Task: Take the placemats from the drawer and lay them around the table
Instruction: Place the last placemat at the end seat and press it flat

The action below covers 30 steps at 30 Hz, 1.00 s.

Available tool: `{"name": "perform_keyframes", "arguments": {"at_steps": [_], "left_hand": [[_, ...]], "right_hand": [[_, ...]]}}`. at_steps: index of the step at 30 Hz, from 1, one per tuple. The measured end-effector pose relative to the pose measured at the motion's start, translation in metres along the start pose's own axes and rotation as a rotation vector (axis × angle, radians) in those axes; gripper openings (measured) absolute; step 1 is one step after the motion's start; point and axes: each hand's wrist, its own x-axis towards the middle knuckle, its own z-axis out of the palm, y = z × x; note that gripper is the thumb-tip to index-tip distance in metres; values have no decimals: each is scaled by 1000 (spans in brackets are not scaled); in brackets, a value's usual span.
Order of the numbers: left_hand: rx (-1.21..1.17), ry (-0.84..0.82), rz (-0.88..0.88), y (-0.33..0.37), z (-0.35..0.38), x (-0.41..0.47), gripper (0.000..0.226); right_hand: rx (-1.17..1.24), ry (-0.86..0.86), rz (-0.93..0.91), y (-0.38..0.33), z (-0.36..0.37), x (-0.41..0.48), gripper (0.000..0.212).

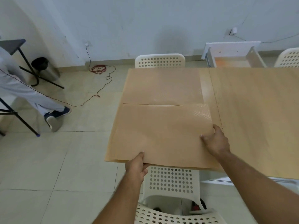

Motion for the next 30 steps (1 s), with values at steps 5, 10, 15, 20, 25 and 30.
{"name": "perform_keyframes", "arguments": {"at_steps": [5,10,15,20,25,30], "left_hand": [[76,84,48,8,-5,-5,25],[157,94,71,10,-12,-3,27],[268,140,128,17,-13,-1,42],[370,137,136,16,-18,-4,53],[488,117,175,21,-26,-7,45],[573,48,29,26,-40,-12,63]], "right_hand": [[-148,-11,-58,-8,12,1,64],[-242,7,-23,-2,21,-2,72],[-280,18,-34,2,27,-8,69],[-286,30,-55,2,31,-7,67],[-298,59,-81,6,34,-7,61],[-387,106,-117,5,37,-16,59]]}}
